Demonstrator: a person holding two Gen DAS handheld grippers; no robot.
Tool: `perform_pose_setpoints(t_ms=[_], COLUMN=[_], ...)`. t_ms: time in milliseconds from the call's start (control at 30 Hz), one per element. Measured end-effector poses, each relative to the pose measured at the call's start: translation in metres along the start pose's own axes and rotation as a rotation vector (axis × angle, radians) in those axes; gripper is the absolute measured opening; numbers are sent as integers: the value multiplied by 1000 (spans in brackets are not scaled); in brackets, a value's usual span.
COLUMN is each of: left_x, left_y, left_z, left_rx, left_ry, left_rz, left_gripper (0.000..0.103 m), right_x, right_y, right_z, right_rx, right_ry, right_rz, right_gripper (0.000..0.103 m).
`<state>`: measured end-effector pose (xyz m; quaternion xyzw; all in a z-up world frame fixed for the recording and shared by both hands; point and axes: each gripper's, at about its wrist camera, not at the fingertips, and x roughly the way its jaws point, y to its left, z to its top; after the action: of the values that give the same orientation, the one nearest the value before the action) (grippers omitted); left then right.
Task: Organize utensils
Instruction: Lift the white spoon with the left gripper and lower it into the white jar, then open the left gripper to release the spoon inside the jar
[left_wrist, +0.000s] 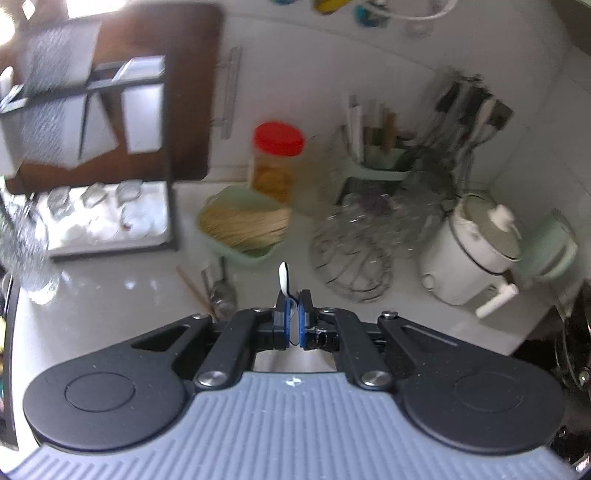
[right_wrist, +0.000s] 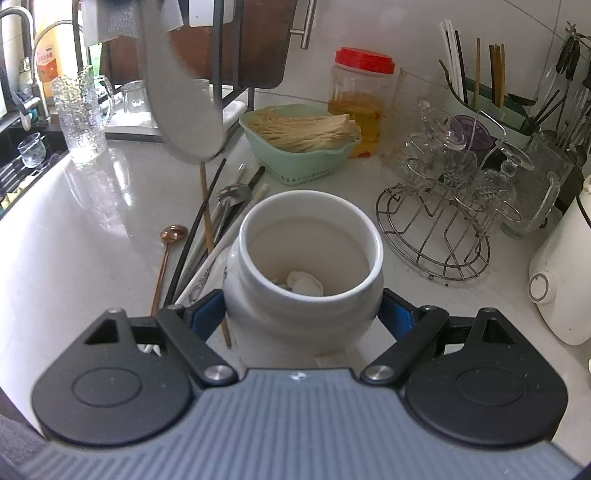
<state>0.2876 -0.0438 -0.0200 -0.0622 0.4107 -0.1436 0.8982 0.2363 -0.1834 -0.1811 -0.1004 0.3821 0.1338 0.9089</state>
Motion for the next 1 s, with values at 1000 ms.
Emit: perform_pose_setpoints(t_ms=[1000], left_x=[103], left_y=[-65], left_z=[-14], left_rx=[300], left_ry=[252], left_rz=[-30], left_gripper=[5], right_x=[-10], right_y=[-5], right_z=[-12], right_rx=[-51], right_ry=[-38], right_rz=[53], right_gripper=[90])
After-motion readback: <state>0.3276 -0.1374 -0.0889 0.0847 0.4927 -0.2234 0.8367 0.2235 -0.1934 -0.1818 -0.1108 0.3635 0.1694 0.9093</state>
